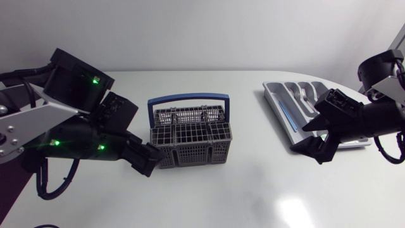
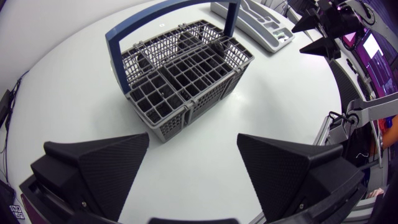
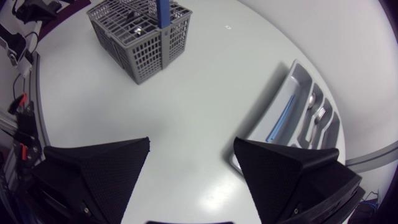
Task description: Unload the cutlery basket into the drawer organizer.
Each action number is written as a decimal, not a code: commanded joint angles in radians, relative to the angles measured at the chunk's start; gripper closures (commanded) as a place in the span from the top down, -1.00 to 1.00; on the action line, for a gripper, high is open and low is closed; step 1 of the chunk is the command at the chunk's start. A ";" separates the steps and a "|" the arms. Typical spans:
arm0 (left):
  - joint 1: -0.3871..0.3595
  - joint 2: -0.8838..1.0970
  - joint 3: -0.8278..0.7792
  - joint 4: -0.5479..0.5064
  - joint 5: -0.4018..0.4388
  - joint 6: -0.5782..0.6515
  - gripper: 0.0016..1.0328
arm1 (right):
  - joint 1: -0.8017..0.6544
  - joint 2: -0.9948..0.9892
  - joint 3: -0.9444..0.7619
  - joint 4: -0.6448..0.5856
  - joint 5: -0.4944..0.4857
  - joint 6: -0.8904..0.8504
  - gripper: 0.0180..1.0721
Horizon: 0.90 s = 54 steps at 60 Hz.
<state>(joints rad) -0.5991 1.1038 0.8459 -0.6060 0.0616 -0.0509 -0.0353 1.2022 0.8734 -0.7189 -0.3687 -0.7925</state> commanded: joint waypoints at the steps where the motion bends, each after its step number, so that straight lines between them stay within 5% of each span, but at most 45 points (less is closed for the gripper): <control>1: -0.007 -0.010 -0.031 -0.011 -0.006 0.014 0.92 | 0.055 -0.009 0.049 -0.043 -0.021 0.133 0.77; 22: -0.004 0.007 -0.053 -0.005 -0.006 0.019 0.92 | 0.242 -0.010 0.134 -0.086 -0.061 0.438 0.80; 54: 0.019 0.021 -0.094 0.068 -0.006 0.045 0.92 | 0.430 -0.018 0.176 -0.073 0.025 0.748 0.91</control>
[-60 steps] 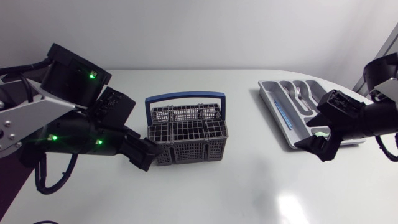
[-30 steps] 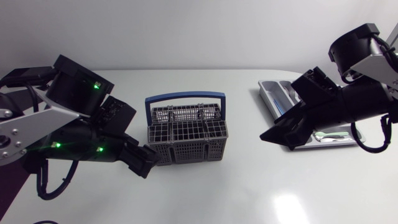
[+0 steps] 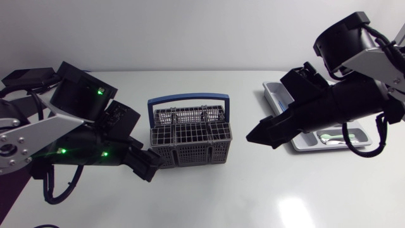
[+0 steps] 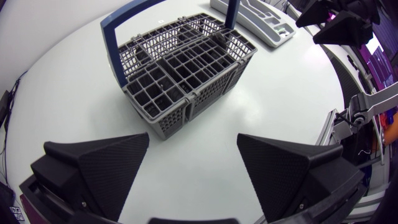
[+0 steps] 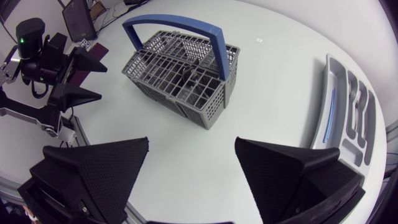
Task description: Unload the cutlery basket into the drawer organizer.
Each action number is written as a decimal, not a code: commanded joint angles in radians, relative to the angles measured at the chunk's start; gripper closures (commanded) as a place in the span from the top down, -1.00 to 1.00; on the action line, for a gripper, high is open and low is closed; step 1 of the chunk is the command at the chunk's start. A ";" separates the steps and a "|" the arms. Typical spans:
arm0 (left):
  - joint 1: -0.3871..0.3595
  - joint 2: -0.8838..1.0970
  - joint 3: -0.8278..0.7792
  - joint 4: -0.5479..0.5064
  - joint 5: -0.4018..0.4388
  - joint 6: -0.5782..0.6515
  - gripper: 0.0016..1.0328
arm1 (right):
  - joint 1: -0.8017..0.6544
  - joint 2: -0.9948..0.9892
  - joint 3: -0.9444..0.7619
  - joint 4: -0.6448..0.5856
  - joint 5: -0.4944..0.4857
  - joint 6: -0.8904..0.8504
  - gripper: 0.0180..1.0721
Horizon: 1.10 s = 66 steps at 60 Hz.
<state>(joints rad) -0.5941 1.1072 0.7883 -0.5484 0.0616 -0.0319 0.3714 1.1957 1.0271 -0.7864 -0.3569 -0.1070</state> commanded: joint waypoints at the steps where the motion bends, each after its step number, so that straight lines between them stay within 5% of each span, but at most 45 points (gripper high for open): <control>1: 0.016 0.017 -0.038 0.010 -0.006 0.027 0.92 | 0.031 -0.012 0.024 -0.005 0.021 0.072 0.91; 19: 0.033 0.019 -0.070 0.048 -0.006 0.049 0.92 | 0.095 0.058 0.062 0.009 0.052 0.230 0.90; 29: 0.045 0.020 -0.070 0.061 -0.002 0.072 0.92 | 0.155 0.093 0.108 -0.011 0.148 0.273 0.90; 66: 0.062 0.051 -0.070 0.111 0.026 0.110 0.92 | 0.222 0.266 0.274 -0.027 0.145 0.507 0.91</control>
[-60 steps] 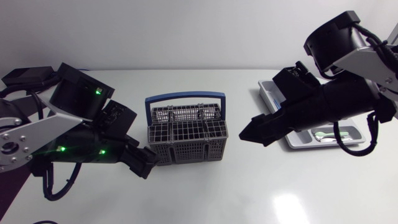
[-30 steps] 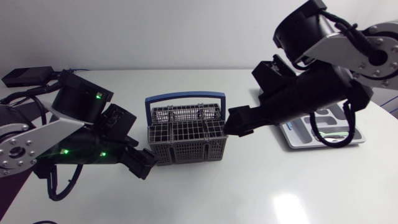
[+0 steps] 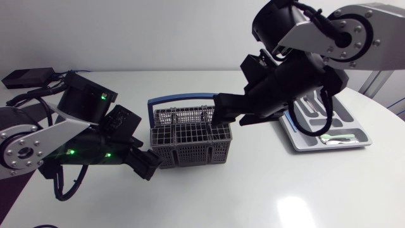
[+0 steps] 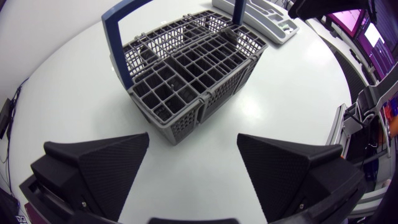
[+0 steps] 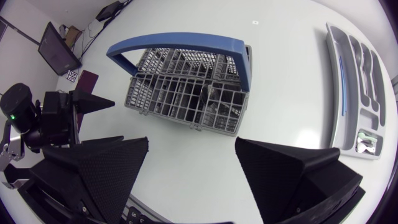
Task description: Unload the cutlery basket into the drawer organizer.
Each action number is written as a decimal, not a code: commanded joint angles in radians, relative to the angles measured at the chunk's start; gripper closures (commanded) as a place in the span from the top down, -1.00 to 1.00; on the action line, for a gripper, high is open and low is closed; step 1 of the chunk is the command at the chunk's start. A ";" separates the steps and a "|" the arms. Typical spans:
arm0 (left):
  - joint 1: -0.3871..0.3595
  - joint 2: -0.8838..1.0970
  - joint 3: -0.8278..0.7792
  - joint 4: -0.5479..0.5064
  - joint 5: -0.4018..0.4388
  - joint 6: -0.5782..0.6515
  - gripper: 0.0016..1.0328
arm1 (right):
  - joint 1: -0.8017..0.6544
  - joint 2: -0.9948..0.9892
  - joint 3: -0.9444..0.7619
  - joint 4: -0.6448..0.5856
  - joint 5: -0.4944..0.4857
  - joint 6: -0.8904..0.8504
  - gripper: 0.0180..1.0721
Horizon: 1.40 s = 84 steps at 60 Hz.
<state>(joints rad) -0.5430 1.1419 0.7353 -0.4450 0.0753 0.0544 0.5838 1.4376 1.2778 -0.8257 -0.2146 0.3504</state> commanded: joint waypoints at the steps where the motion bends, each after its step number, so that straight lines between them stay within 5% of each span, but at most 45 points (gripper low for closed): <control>1: 0.014 0.016 -0.017 0.008 0.020 0.024 0.92 | 0.011 0.027 0.025 0.016 0.003 0.050 0.91; 45: 0.037 -0.001 -0.066 0.029 0.057 0.045 0.92 | 0.093 0.208 0.104 0.046 0.195 0.148 0.63; 76: 0.046 -0.005 -0.076 0.040 0.064 0.051 0.92 | 0.110 0.270 0.130 0.100 0.264 0.183 -0.05; 84: 0.046 -0.004 -0.077 0.045 0.067 0.051 0.92 | 0.114 0.285 0.135 0.102 0.287 0.193 -0.07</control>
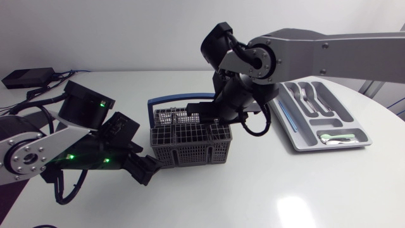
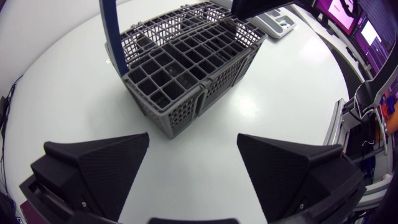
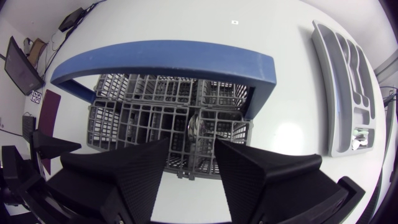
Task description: Unload the cutlery basket into the drawer organizer.
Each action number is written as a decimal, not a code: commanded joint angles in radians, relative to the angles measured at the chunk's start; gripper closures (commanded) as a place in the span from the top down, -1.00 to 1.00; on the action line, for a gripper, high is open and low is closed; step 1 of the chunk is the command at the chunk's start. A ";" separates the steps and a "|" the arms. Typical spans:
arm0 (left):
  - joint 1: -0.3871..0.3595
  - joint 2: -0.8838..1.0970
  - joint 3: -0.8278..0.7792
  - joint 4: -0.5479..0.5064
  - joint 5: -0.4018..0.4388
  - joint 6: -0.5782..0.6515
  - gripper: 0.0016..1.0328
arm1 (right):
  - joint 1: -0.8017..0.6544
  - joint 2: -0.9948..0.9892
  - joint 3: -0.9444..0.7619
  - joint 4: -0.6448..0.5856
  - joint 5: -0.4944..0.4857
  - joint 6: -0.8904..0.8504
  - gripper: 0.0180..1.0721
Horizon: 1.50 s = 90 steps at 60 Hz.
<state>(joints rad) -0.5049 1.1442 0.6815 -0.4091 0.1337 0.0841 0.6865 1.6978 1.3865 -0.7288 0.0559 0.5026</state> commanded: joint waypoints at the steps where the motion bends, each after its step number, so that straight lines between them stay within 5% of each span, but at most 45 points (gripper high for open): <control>1: 0.008 -0.006 -0.023 0.010 0.009 0.022 0.92 | 0.013 0.026 0.026 0.006 0.021 0.040 -0.10; 20: -0.006 0.003 -0.031 0.033 0.010 0.017 0.92 | 0.031 0.039 0.019 0.039 0.079 0.044 -0.49; 65: -0.021 0.026 -0.031 0.055 0.012 0.014 0.92 | 0.048 0.118 0.023 0.080 0.125 0.048 -0.55; 90: -0.021 0.035 -0.031 0.056 0.015 0.016 0.92 | 0.062 0.120 0.017 0.091 0.171 0.045 -0.85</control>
<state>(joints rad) -0.5194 1.1660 0.6727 -0.3607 0.1383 0.0837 0.7380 1.7958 1.3933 -0.6460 0.2111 0.5243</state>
